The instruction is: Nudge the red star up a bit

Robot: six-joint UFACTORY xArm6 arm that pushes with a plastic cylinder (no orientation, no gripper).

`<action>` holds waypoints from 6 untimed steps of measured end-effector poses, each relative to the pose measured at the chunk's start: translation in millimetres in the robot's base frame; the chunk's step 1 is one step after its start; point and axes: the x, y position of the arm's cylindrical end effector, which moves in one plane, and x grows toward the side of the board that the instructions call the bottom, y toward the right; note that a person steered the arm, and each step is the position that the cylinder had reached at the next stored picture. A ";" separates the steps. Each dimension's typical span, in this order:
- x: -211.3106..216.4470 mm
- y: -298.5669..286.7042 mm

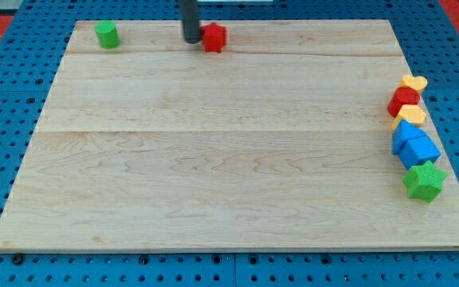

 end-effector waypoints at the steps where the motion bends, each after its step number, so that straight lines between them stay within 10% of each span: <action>1: 5.4 13.5; 6: 57.2 74.1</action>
